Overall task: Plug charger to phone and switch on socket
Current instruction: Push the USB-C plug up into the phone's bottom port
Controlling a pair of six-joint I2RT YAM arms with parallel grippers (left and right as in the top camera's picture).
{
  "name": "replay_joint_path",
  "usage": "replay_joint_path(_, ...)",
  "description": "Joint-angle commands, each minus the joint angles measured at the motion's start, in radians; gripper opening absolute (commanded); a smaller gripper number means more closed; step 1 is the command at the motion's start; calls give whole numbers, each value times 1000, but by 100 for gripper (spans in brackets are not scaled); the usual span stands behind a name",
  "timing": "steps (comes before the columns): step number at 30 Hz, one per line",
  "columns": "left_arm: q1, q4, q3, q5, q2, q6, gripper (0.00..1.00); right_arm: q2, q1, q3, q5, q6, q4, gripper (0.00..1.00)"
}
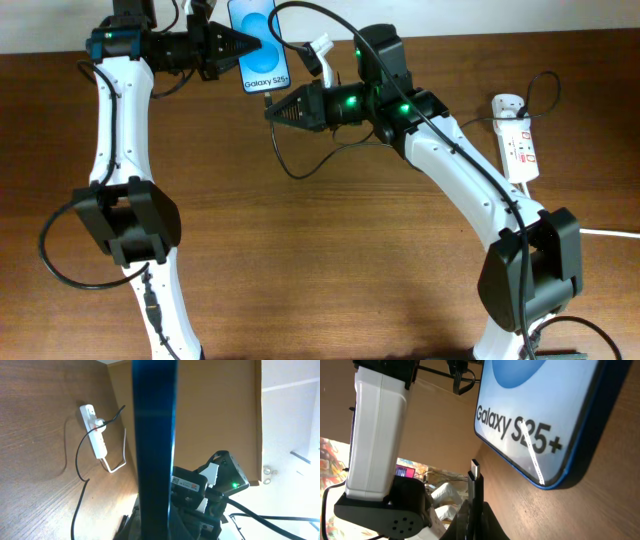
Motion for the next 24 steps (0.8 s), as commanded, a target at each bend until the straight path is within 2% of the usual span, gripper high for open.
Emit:
replay_joint_path(1,2,4,18,55,-28,-8,0,13,7,-3,25,-3,-48,4)
replay_joint_path(24,-11,4,18,55,-28,-7,0,15,-6,-3,44,-3,-23,4)
